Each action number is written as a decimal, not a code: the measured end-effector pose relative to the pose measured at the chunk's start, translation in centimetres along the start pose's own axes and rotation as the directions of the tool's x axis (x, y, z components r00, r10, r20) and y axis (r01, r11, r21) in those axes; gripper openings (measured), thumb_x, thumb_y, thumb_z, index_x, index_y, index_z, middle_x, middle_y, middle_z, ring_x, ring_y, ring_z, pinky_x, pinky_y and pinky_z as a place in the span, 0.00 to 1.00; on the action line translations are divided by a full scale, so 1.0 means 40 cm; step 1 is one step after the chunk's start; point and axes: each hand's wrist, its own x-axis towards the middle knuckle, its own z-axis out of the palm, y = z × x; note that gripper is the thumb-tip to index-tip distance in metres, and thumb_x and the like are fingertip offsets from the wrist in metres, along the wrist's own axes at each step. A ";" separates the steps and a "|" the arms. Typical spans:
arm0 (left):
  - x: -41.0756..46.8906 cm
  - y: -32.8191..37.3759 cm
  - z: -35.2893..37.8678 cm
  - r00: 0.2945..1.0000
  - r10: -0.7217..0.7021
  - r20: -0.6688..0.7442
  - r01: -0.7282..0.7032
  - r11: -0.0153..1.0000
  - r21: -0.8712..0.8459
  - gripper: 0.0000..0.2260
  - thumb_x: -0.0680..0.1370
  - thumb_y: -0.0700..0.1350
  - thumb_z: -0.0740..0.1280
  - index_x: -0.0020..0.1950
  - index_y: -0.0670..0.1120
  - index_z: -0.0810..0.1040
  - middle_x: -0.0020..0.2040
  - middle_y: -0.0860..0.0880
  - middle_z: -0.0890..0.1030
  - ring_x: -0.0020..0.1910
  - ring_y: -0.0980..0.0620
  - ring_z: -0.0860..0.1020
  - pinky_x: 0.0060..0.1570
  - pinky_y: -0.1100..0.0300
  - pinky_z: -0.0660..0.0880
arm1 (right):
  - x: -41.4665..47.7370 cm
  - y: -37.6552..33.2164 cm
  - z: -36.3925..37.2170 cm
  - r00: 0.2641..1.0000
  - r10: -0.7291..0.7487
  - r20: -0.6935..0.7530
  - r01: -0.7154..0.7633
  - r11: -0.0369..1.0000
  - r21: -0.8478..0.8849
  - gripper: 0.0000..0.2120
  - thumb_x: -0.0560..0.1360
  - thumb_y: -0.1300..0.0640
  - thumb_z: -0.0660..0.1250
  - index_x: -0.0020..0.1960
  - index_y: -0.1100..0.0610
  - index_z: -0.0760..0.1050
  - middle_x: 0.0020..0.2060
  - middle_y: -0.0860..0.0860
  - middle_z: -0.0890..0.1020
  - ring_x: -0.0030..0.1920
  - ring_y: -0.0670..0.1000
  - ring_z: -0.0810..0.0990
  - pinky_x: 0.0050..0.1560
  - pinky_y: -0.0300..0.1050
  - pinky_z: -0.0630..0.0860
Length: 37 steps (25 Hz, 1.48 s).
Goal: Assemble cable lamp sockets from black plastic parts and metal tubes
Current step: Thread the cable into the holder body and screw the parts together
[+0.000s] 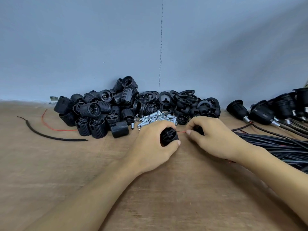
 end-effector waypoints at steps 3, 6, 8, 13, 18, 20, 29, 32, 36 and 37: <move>0.002 -0.004 -0.002 0.993 0.022 -0.114 -0.023 1.000 -0.005 0.13 0.71 0.46 0.77 0.54 0.52 0.82 0.51 0.59 0.81 0.52 0.62 0.77 0.56 0.72 0.69 | -0.003 -0.008 0.005 0.994 0.076 -0.085 -0.062 0.986 0.157 0.05 0.78 0.54 0.66 0.45 0.47 0.78 0.40 0.41 0.82 0.42 0.38 0.77 0.40 0.30 0.70; 0.007 -0.010 0.000 0.988 0.026 -0.154 -0.024 1.000 0.013 0.16 0.69 0.43 0.79 0.56 0.51 0.82 0.52 0.59 0.81 0.53 0.61 0.78 0.59 0.66 0.72 | -0.009 -0.027 0.002 0.985 0.150 -0.080 -0.111 0.925 0.362 0.08 0.77 0.55 0.65 0.40 0.49 0.77 0.34 0.43 0.80 0.31 0.43 0.72 0.31 0.33 0.68; 0.009 -0.013 0.002 0.989 0.030 -0.145 -0.026 0.999 0.027 0.17 0.69 0.43 0.78 0.56 0.51 0.81 0.52 0.59 0.81 0.53 0.61 0.78 0.58 0.69 0.71 | -0.015 -0.041 0.003 0.991 0.127 -0.043 -0.099 0.907 0.410 0.09 0.77 0.52 0.66 0.38 0.51 0.75 0.31 0.44 0.77 0.29 0.42 0.68 0.30 0.33 0.65; 0.010 -0.020 0.006 0.992 0.023 -0.122 -0.014 0.997 0.071 0.15 0.68 0.42 0.78 0.53 0.52 0.81 0.49 0.58 0.81 0.49 0.62 0.77 0.51 0.77 0.66 | -0.020 -0.055 0.005 0.999 0.033 -0.017 -0.024 0.924 0.381 0.10 0.78 0.48 0.70 0.40 0.51 0.78 0.32 0.41 0.78 0.34 0.40 0.72 0.38 0.34 0.69; 0.012 -0.018 0.004 0.994 0.018 -0.106 -0.009 0.997 0.082 0.13 0.70 0.43 0.77 0.53 0.52 0.82 0.47 0.58 0.83 0.49 0.60 0.78 0.52 0.68 0.70 | -0.021 -0.062 0.012 1.000 0.007 -0.021 0.003 0.900 0.436 0.06 0.78 0.57 0.69 0.45 0.48 0.82 0.35 0.40 0.81 0.38 0.38 0.76 0.45 0.31 0.70; 0.012 -0.018 0.003 0.994 0.025 -0.104 -0.018 0.997 0.071 0.13 0.69 0.43 0.76 0.52 0.52 0.83 0.46 0.58 0.83 0.48 0.60 0.78 0.52 0.65 0.72 | -0.021 -0.062 0.018 0.999 0.041 -0.006 -0.033 0.868 0.495 0.07 0.78 0.59 0.68 0.45 0.49 0.82 0.36 0.42 0.81 0.39 0.41 0.77 0.45 0.34 0.71; 0.006 -0.024 0.005 0.996 -0.002 -0.091 0.002 1.000 -0.002 0.17 0.68 0.50 0.79 0.53 0.58 0.76 0.45 0.62 0.83 0.48 0.62 0.80 0.51 0.70 0.71 | -0.023 -0.068 0.002 0.998 0.055 0.044 -0.070 0.766 0.639 0.03 0.73 0.57 0.68 0.41 0.53 0.79 0.30 0.43 0.77 0.31 0.42 0.72 0.34 0.29 0.68; 0.005 -0.022 0.008 0.988 0.048 -0.144 -0.050 0.999 -0.010 0.16 0.68 0.49 0.78 0.52 0.56 0.76 0.45 0.61 0.82 0.48 0.62 0.79 0.51 0.68 0.71 | -0.021 -0.062 0.000 0.996 0.067 0.059 -0.089 0.734 0.673 0.03 0.76 0.63 0.71 0.44 0.57 0.81 0.33 0.45 0.80 0.34 0.43 0.75 0.37 0.30 0.71; 0.003 -0.023 0.013 0.975 0.117 -0.188 -0.109 0.993 0.053 0.17 0.69 0.46 0.78 0.52 0.55 0.76 0.47 0.61 0.80 0.48 0.63 0.76 0.50 0.74 0.67 | -0.024 -0.063 -0.004 0.996 0.073 0.057 -0.092 0.710 0.698 0.03 0.76 0.62 0.71 0.44 0.57 0.81 0.34 0.47 0.79 0.36 0.44 0.75 0.38 0.32 0.71; 0.003 -0.025 0.014 0.972 0.122 -0.201 -0.111 0.992 0.062 0.17 0.69 0.45 0.77 0.53 0.55 0.76 0.48 0.61 0.79 0.49 0.62 0.76 0.51 0.74 0.67 | -0.024 -0.064 -0.005 0.996 0.074 0.059 -0.094 0.710 0.698 0.04 0.76 0.61 0.71 0.43 0.56 0.81 0.34 0.46 0.79 0.35 0.44 0.74 0.38 0.32 0.70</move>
